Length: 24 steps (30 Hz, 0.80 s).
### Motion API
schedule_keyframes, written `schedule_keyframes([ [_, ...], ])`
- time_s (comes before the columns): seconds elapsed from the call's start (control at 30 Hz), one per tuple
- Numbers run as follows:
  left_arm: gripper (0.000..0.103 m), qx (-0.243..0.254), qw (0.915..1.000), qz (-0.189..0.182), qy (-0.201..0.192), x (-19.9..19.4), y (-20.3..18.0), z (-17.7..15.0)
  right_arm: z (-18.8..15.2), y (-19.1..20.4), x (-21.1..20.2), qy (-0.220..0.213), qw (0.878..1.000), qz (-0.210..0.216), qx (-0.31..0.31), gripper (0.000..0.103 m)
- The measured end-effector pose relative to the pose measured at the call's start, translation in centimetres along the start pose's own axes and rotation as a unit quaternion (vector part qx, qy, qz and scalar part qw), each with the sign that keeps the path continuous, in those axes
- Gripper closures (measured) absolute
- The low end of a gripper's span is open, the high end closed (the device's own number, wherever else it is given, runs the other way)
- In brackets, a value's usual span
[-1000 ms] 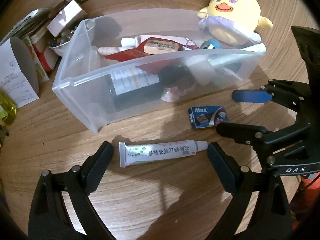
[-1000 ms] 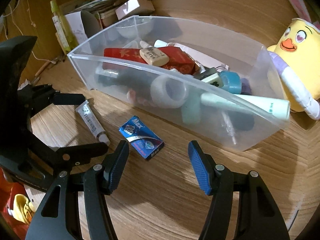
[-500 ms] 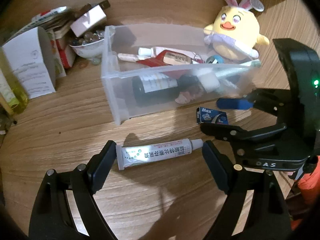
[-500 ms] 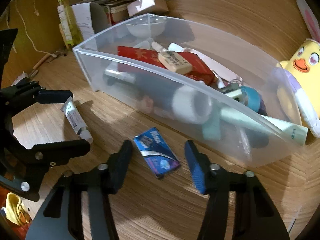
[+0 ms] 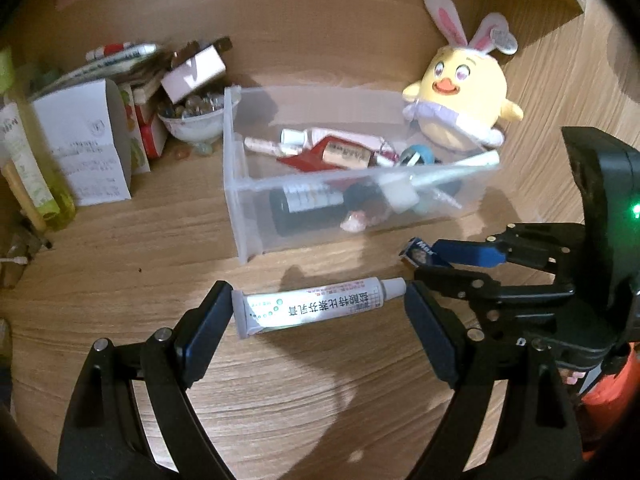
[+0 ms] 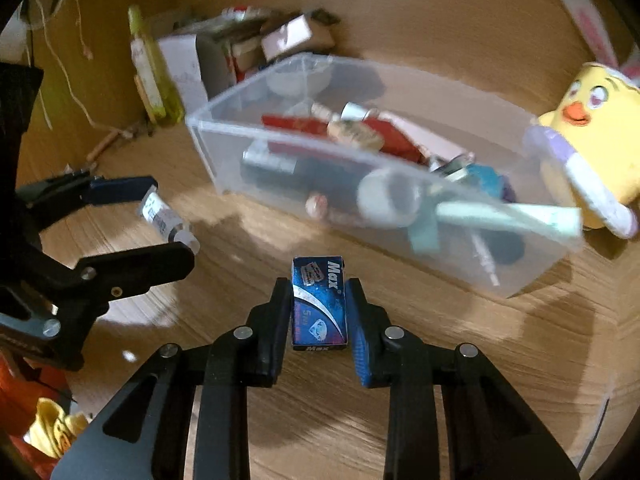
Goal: Organize objects
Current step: 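Carry the ointment tube and Max box into the box and open both tools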
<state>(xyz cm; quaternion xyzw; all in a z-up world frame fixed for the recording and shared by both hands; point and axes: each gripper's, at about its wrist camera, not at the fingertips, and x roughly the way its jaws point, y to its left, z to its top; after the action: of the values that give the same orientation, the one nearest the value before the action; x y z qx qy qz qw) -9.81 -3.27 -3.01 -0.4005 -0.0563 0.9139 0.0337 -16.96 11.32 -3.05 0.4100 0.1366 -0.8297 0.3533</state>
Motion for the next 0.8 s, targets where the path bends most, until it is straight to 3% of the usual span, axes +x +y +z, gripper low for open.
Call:
schedule_keyframes([
  [0.37,0.016,-0.006,0.9975,0.008,-0.07,-2.8,-1.0,3.4,2.0,-1.9,-5.3,-0.082,0.996,-0.008,0.038,0.078],
  [0.8,0.016,-0.037,0.9957,0.015,-0.084,-1.3,-0.6,8.2,5.6,-3.9,-6.6,-0.124,0.99,-0.029,0.055,0.078],
])
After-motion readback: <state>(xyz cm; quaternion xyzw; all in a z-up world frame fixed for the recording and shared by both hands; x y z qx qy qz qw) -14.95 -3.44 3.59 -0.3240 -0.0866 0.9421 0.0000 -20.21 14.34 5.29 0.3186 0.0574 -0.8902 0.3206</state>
